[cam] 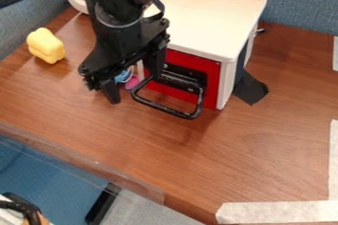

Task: Open the drawer

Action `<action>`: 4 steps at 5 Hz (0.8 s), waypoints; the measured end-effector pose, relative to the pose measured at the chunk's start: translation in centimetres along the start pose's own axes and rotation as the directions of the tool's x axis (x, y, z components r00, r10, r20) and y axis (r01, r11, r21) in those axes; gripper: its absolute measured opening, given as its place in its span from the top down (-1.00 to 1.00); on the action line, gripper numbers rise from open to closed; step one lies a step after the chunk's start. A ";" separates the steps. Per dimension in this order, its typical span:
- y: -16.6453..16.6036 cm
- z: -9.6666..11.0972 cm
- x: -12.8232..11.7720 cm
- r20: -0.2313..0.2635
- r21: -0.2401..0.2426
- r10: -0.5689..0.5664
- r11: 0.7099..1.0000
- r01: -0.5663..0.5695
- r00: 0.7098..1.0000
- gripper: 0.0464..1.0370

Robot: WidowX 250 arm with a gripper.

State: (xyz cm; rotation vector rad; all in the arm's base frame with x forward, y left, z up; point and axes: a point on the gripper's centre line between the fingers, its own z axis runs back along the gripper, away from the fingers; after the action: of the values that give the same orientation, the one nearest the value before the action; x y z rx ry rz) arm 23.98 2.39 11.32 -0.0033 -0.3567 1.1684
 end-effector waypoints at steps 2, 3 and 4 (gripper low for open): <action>-0.9 -2.3 0.3 -0.017 -0.015 0.089 0.996 -0.090 0.996 -0.92; -0.7 -3.9 0.2 -0.047 0.002 0.107 0.994 -0.107 0.993 -0.92; -0.7 -5.4 0.0 -0.049 0.025 0.105 0.994 -0.104 0.993 -0.92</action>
State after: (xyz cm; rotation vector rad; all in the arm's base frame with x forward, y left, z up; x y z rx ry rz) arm 26.13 3.04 6.37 -0.0326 -0.3017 1.2735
